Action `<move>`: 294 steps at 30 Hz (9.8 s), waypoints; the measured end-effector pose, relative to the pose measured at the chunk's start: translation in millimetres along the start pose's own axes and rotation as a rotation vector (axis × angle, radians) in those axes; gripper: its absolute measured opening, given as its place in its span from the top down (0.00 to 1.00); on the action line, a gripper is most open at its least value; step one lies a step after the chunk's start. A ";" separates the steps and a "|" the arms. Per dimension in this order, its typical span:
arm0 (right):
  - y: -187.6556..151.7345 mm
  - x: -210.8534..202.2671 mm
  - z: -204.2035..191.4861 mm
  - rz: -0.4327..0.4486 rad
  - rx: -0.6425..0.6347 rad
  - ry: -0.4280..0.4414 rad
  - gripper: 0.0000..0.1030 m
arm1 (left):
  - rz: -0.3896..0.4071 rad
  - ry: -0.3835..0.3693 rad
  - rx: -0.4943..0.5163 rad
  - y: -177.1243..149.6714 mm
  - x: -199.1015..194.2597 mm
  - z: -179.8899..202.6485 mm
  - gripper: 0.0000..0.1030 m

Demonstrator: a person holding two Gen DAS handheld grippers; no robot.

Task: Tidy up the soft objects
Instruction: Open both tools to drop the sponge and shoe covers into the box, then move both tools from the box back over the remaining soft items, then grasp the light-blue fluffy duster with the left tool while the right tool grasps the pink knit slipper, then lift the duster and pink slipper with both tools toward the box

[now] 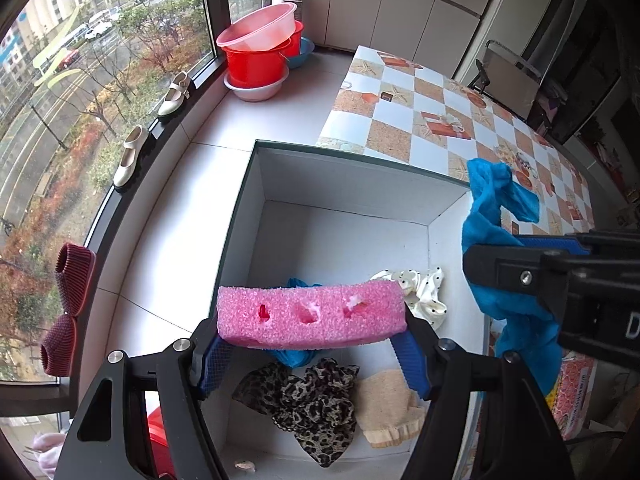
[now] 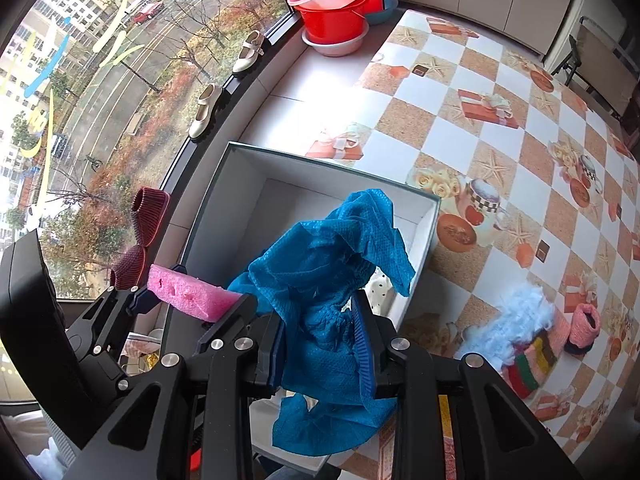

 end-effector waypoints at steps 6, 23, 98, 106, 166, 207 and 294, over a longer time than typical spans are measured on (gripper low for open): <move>6.3 8.0 -1.4 -0.008 0.018 0.014 0.70 | -0.022 0.005 0.002 0.1 7.9 -3.7 0.29; 9.7 26.3 -1.9 -0.034 0.028 0.016 0.70 | -0.071 0.015 0.020 0.4 23.3 0.6 0.29; -8.4 -0.4 18.5 -0.023 0.062 -0.017 0.01 | -0.193 0.007 -0.042 -18.5 15.7 0.1 0.01; -19.4 -13.8 24.5 -0.004 0.088 0.005 0.01 | -0.218 -0.015 -0.009 -24.5 6.4 11.5 0.01; -140.2 -69.3 349.4 0.027 0.626 0.070 0.01 | -0.421 -0.038 0.284 36.0 53.5 289.1 0.01; -110.3 44.5 370.3 -0.064 0.590 -0.010 0.08 | -0.615 0.141 0.651 12.7 175.2 275.8 0.01; -230.3 -98.7 223.6 0.023 0.479 0.021 0.66 | -0.159 -0.186 0.397 -38.1 -81.1 210.9 0.74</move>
Point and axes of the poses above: each gripper's, at about its wrist camera, not at the fingertips, and x roughly the way its jaws point, z to its right, y to its top, the point moved 2 cm from there along x, roughly the way its jaws point
